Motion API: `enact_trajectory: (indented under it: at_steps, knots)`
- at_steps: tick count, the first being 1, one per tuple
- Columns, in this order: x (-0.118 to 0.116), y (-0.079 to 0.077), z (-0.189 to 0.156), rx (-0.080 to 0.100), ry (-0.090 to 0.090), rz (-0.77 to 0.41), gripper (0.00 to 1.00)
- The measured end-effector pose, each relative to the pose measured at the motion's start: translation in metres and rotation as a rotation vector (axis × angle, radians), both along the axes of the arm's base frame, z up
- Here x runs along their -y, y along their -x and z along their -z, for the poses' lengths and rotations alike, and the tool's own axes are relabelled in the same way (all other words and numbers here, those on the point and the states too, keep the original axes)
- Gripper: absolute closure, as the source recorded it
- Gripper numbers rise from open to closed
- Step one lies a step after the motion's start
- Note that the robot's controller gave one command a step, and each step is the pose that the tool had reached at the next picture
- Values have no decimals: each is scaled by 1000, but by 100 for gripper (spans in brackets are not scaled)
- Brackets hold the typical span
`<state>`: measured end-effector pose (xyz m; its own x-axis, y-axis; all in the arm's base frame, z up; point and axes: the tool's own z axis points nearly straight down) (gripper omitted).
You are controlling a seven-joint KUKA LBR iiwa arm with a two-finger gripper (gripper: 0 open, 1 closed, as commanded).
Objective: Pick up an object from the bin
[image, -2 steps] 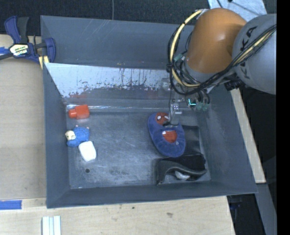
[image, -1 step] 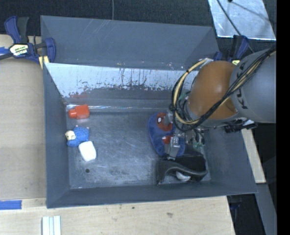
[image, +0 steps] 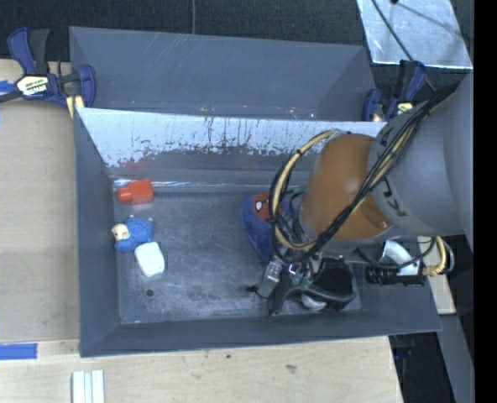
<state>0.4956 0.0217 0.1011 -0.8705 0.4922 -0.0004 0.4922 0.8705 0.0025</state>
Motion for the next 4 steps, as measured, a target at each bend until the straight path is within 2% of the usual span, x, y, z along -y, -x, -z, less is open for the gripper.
enact_trajectory:
  at_steps: [1,2,3,4]
  knots:
    - [46,6,-10,0,1,60,0]
    - [19,10,31,7,4,47,0]
    - [20,8,30,11,5,47,0]
    - [20,4,28,27,7,48,100]
